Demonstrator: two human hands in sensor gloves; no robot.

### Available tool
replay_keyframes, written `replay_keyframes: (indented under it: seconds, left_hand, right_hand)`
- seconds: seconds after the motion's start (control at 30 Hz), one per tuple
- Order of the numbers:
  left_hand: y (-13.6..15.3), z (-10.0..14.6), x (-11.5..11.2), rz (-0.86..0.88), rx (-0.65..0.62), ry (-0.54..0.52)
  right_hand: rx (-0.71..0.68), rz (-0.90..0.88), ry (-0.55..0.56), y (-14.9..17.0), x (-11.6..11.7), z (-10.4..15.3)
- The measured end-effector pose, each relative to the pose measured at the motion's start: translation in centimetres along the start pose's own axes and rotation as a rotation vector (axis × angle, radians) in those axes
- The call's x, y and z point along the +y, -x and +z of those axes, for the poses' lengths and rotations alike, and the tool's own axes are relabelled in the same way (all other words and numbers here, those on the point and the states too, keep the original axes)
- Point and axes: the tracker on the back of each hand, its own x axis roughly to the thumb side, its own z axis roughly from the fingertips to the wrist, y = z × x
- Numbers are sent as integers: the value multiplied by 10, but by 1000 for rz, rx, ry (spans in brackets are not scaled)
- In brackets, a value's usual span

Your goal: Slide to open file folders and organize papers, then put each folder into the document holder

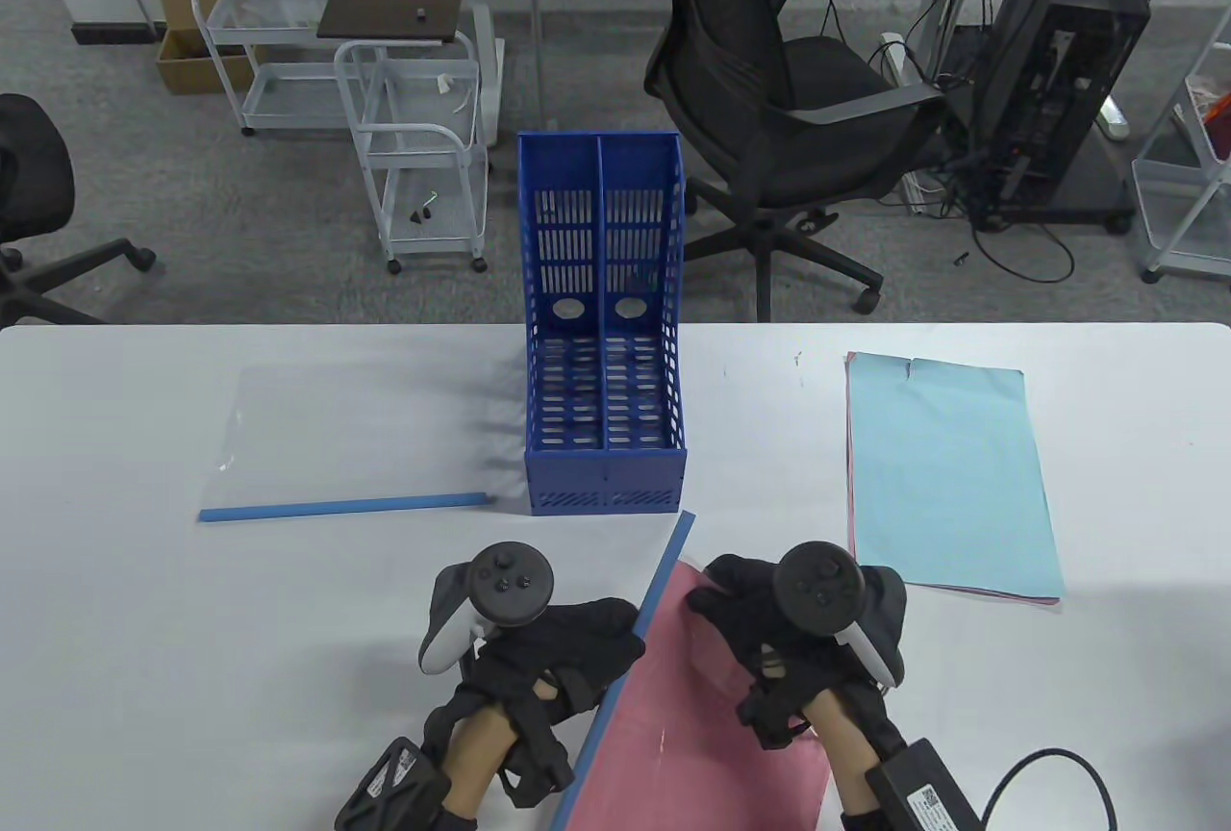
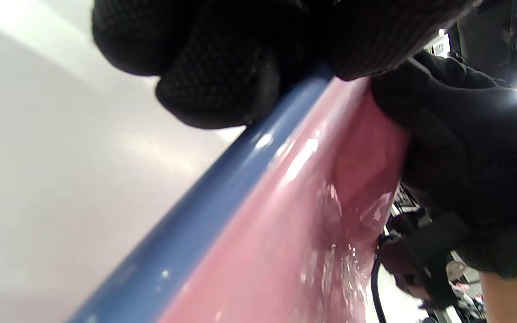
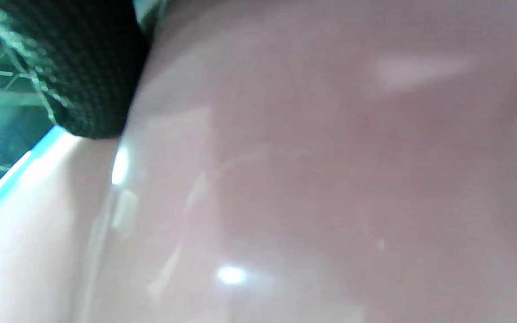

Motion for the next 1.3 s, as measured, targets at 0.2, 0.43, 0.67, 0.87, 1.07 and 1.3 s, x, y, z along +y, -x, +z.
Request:
replay_keyframes:
  seconds: [0.2,0.43,0.67,0.87,1.07,1.3]
  left_hand:
    - [-1,1,-3,-62,1,20]
    - [0,2,-3,-67,13,68]
    - [27,-9,-18,150,76,347]
    - [30,-16,-30,371,-29,497]
    - [31,0,6,391,-75,395]
    - [22,56,82,583,-311,-218]
  right_hand:
    - [37,-4,39,7,-6,-1]
    - [33,-12,49,8,-7,0]
    - [-74,-51,74,-8,-13,6]
    - [-201,-35,262,-27,-20,18]
    - [-148,80,432,-25,-43,30]
    - [14,88,277,11,-36,40]
